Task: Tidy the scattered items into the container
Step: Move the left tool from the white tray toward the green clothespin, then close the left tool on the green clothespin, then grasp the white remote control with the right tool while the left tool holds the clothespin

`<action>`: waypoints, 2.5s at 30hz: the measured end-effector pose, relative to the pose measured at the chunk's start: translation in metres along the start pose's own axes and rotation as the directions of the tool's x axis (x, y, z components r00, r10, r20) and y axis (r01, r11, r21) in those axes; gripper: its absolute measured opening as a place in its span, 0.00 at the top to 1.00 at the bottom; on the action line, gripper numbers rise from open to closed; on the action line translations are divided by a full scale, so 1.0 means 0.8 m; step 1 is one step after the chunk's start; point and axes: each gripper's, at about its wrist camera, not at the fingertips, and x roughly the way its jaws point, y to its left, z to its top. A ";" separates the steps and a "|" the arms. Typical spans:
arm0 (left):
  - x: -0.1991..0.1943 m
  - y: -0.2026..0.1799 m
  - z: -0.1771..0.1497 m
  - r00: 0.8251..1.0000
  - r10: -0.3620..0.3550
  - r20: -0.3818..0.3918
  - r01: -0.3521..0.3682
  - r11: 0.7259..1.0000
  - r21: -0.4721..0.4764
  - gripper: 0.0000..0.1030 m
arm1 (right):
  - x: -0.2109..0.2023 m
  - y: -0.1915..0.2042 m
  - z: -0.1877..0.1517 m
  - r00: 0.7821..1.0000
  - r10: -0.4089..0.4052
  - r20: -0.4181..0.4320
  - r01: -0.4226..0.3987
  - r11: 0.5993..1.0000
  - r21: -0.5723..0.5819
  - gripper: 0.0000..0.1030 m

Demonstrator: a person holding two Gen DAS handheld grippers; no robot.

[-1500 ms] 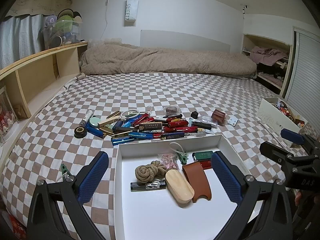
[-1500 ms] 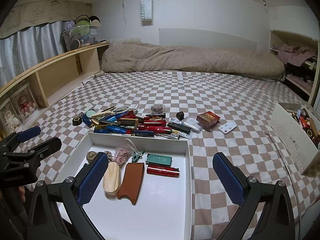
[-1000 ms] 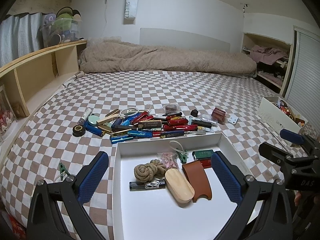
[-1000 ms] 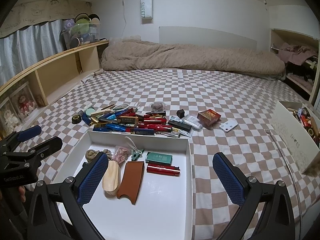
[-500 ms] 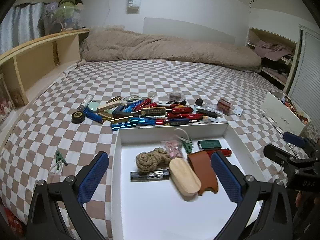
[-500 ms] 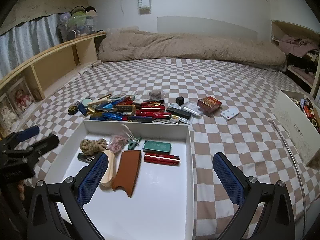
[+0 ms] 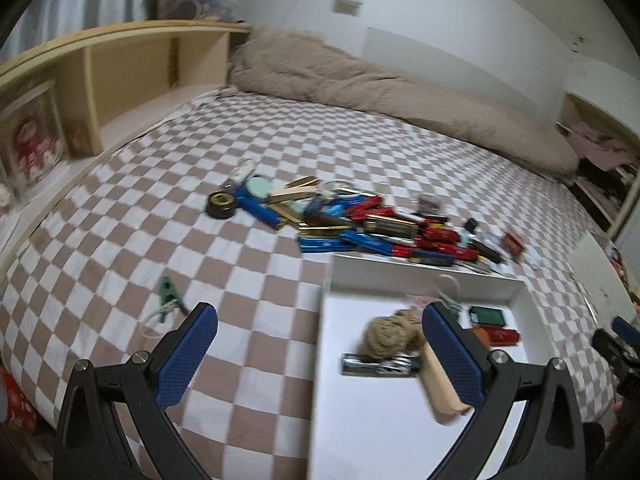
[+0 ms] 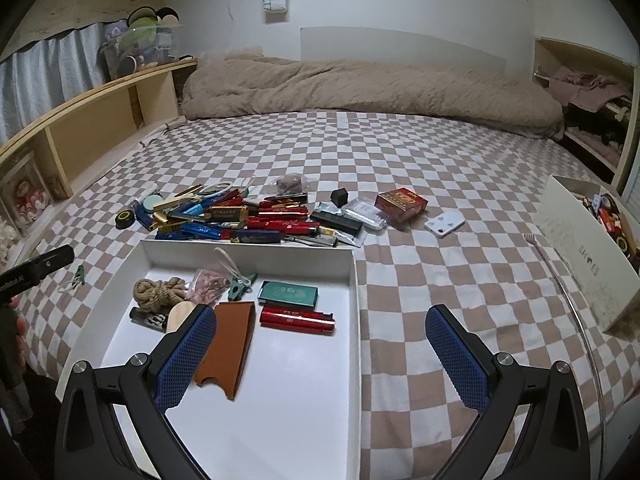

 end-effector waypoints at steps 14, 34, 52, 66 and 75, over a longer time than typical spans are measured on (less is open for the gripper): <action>0.058 0.081 0.024 0.988 0.144 -0.059 -0.152 0.975 -0.161 0.00 | 0.008 -0.040 0.015 1.000 -0.008 0.025 0.006 0.997 0.073 0.00; 0.120 0.149 -0.006 0.950 0.221 -0.223 -0.273 0.931 -0.241 0.27 | 0.084 -0.172 0.042 0.997 -0.038 0.062 0.010 0.916 0.402 0.00; 0.124 0.156 -0.007 0.956 0.205 -0.211 -0.258 0.928 -0.268 0.61 | 0.183 -0.225 0.075 0.966 -0.258 0.000 0.247 0.927 0.283 0.00; 0.160 0.065 -0.004 0.968 0.154 -0.200 -0.160 0.987 -0.017 0.70 | 0.258 -0.288 0.075 0.896 -0.403 -0.189 0.443 0.845 0.300 0.00; 0.165 0.063 -0.007 0.966 0.164 -0.200 -0.170 0.985 -0.013 0.70 | 0.290 -0.253 0.058 0.868 -0.418 -0.268 0.459 0.882 0.110 0.00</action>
